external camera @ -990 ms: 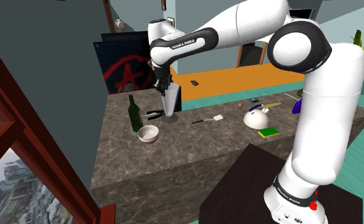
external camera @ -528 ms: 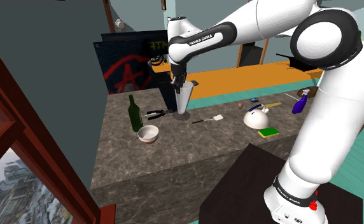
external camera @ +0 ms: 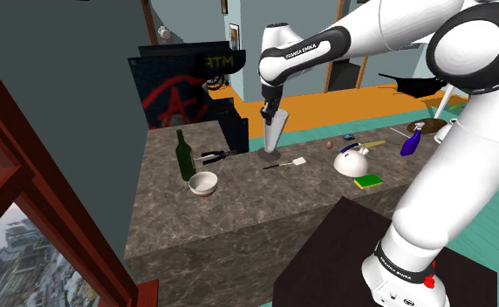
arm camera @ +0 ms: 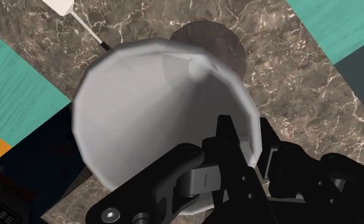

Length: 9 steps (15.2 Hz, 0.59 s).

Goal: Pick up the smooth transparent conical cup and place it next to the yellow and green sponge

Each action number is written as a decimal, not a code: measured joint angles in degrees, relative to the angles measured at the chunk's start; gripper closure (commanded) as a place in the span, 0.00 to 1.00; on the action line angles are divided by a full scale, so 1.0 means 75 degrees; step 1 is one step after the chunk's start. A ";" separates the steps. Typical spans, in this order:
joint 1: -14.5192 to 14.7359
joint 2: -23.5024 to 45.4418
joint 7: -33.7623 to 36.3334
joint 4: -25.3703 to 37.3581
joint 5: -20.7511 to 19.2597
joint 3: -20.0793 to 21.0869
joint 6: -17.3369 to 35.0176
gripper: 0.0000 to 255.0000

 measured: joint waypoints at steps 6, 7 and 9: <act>-0.0456 -0.0718 -0.1046 -0.0827 0.0057 -0.0578 0.0183 1.00; -0.0525 -0.0796 -0.1212 -0.0899 0.0061 -0.0675 0.0188 1.00; -0.0679 -0.0999 -0.1587 -0.1085 0.0058 -0.0896 0.0197 1.00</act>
